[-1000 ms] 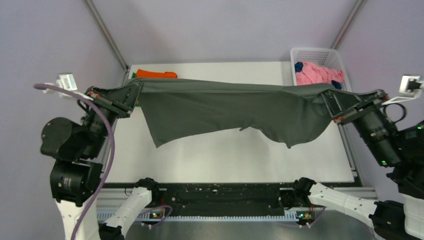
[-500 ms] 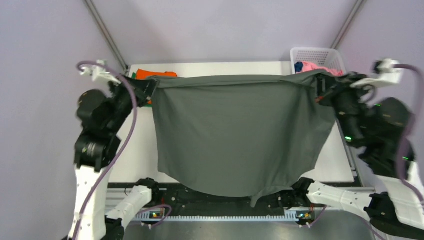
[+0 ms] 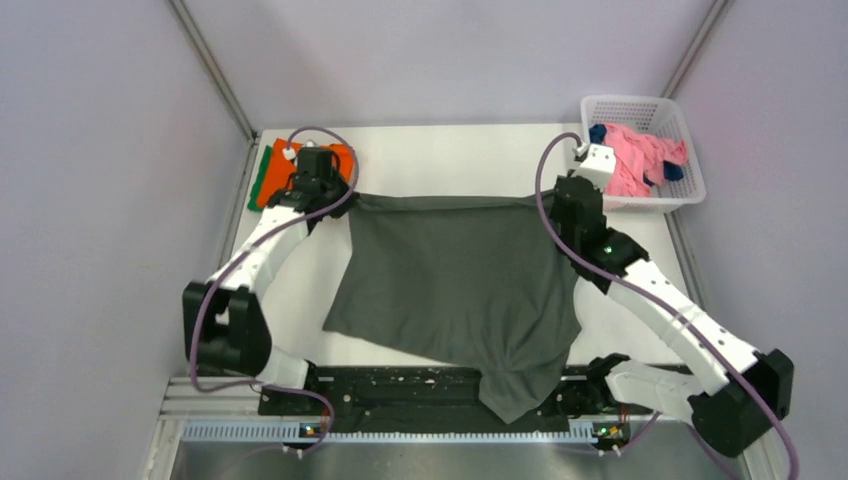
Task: Fold and stack the t-shirts
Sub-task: Flatten out the tshirt
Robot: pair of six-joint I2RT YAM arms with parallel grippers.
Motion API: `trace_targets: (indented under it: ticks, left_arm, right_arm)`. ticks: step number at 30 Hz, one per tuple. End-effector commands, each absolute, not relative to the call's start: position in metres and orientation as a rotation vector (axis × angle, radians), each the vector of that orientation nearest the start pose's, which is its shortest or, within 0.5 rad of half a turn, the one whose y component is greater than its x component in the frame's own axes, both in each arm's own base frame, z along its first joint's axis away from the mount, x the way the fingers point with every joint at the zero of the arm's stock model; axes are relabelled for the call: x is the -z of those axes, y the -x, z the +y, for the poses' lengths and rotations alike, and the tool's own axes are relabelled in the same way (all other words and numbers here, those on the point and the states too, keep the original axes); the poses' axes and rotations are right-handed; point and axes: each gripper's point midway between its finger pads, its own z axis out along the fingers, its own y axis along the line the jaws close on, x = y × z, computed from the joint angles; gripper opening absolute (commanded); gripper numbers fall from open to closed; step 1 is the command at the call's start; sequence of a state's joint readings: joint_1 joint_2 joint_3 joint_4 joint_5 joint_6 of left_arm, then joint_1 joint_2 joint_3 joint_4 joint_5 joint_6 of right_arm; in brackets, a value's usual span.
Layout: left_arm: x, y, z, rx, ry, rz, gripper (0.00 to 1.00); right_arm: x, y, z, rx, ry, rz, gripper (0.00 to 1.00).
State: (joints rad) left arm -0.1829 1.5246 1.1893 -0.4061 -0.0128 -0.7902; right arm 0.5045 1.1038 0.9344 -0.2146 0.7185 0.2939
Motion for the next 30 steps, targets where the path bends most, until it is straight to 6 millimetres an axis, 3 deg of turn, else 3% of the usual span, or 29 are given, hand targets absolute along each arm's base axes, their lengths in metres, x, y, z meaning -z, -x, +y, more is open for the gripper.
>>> trace_targets:
  ticks: [1,6,13,14,15,16,17,18,22,25,28,30]
  left_arm:
    - [-0.164,-0.467,-0.111,0.528,0.687,2.212,0.00]
    - [-0.146,-0.511,-0.123,0.576,0.660,2.262,0.00]
    - [-0.144,-0.582,-0.122,0.573,0.644,2.198,0.02]
    - [-0.141,-0.593,-0.120,0.568,0.648,2.201,0.17]
    - [-0.137,-0.601,-0.117,0.555,0.660,2.213,0.45]
    - [-0.133,-0.609,-0.115,0.547,0.671,2.231,0.74]
    - [-0.128,-0.614,-0.116,0.553,0.670,2.258,0.95]
    - [-0.122,-0.617,-0.123,0.595,0.651,2.288,0.98]
    - [-0.146,-0.612,-0.132,0.635,0.575,2.268,0.99]
    - [-0.158,-0.591,-0.132,0.623,0.545,2.246,0.99]
    - [-0.172,-0.566,-0.140,0.603,0.498,2.246,0.99]
    - [-0.172,-0.544,-0.150,0.571,0.453,2.273,0.99]
  right_arm:
    - [-0.245,-0.394,0.100,-0.064,-0.224,1.798,0.00]
    - [-0.212,-0.434,0.102,-0.084,-0.196,1.871,0.00]
    - [-0.190,-0.498,0.092,-0.196,-0.191,1.921,0.03]
    - [-0.181,-0.508,0.094,-0.216,-0.187,1.955,0.04]
    - [-0.172,-0.520,0.090,-0.237,-0.197,1.981,0.09]
    - [-0.165,-0.531,0.083,-0.258,-0.218,2.001,0.23]
    - [-0.160,-0.541,0.081,-0.271,-0.232,2.022,0.44]
    - [-0.157,-0.548,0.078,-0.263,-0.238,2.045,0.57]
    - [-0.172,-0.551,0.085,-0.296,-0.181,2.049,0.89]
    - [-0.191,-0.536,0.100,-0.407,-0.136,2.007,0.92]
    - [-0.185,-0.518,0.118,-0.490,-0.092,2.018,0.93]
    - [-0.167,-0.507,0.128,-0.505,-0.077,2.062,0.93]
